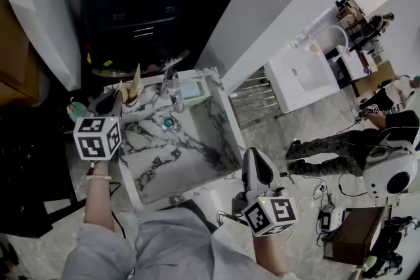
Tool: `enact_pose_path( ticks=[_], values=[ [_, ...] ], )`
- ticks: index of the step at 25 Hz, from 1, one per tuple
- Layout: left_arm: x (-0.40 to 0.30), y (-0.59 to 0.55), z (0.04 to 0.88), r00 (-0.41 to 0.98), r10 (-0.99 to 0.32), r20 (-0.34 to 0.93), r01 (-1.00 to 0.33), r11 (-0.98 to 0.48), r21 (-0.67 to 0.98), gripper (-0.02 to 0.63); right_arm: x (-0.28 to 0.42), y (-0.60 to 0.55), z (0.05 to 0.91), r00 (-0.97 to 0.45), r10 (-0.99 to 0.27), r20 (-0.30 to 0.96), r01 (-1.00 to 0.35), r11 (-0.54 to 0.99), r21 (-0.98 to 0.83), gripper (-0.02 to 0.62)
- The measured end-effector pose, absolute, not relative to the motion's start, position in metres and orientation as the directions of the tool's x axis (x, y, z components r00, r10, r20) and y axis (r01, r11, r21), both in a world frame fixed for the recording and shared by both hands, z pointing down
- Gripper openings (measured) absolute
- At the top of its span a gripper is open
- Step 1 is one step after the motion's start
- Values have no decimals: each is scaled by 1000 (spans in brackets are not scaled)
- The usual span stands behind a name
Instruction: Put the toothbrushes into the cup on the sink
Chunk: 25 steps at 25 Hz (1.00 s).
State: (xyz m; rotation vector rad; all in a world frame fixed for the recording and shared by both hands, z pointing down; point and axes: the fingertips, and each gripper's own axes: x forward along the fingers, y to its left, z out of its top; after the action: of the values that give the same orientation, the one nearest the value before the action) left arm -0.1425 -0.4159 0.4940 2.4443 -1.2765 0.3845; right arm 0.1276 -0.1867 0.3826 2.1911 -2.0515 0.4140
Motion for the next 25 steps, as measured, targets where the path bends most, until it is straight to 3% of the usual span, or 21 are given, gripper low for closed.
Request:
enact_pose_path(
  ticks=[25],
  values=[
    [-142, -380, 440, 561, -768, 310, -823, -556, 112, 32, 106, -206, 368, -106, -971, 212, -986, 75, -150, -2]
  ],
)
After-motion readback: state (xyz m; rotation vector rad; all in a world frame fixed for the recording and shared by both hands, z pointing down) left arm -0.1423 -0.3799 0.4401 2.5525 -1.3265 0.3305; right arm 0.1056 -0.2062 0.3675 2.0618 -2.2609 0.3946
